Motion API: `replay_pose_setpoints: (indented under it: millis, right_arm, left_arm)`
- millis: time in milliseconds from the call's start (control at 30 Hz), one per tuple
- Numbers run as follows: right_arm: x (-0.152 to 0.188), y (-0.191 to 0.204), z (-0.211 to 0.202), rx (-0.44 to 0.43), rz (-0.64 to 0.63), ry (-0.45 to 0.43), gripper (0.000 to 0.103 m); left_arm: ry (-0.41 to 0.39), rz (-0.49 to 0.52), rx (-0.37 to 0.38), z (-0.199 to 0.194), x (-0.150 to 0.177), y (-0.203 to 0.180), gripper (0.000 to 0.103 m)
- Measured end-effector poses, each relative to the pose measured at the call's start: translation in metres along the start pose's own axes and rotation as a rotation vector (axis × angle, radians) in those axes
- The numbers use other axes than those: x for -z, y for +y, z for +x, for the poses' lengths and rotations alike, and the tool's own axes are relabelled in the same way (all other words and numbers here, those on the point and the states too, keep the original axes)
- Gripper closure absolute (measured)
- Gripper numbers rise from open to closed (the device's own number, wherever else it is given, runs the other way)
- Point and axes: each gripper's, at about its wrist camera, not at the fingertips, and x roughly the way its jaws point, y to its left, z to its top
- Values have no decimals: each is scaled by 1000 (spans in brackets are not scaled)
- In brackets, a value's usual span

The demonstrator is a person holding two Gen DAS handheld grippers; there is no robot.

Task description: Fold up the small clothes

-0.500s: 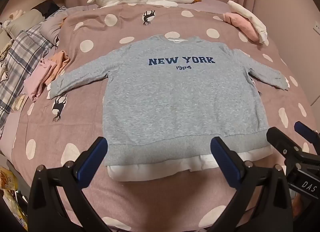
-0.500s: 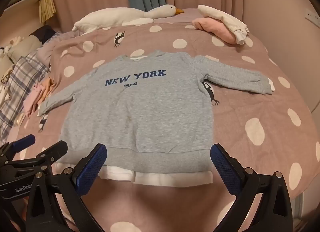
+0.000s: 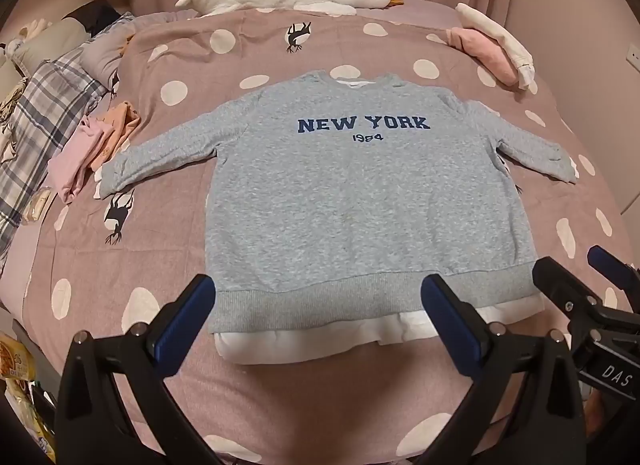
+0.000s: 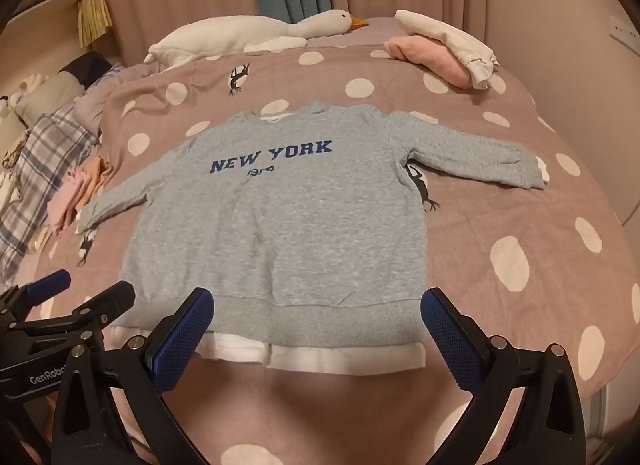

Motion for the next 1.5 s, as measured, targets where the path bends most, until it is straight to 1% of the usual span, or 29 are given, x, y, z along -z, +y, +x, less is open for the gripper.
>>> replay_pose_setpoints:
  millis: [1033, 1133, 1167, 1200, 1267, 1333, 1367, 1433, 1467, 1500]
  right_arm:
    - [0, 2, -1, 3, 5, -1, 1]
    - [0, -2, 3, -15, 28, -11, 1]
    - [-1, -7, -1, -50, 52, -35, 1]
    - [-1, -10, -2, -62, 59, -42, 1]
    - [-4, -24, 0, -127, 112, -64, 1]
    - [-5, -42, 6, -192, 173, -69, 1]
    - [-6, -55, 12, -211, 212, -66, 1]
    - [-7, -70, 21, -171, 257, -60, 1]
    - [-10, -80, 27, -119, 264, -71, 1]
    - [-10, -84, 29, -98, 263, -74, 1]
  left_arm:
    - [-8, -4, 0, 0, -2, 3, 0]
    - [-9, -41, 42, 2, -4, 10, 0]
    - [-15, -58, 62, 3, -6, 13, 0]
    - [-22, -71, 78, 3, -7, 16, 0]
    - [-33, -88, 112, 7, -11, 18, 0]
    - [-28, -104, 159, 15, -18, 20, 0]
    - [-22, -113, 179, 19, -21, 20, 0]
    - [-25, -136, 213, 28, -26, 21, 0]
    - [-24, -151, 226, 34, -30, 23, 0]
    - [-21, -168, 241, 40, -34, 25, 0]
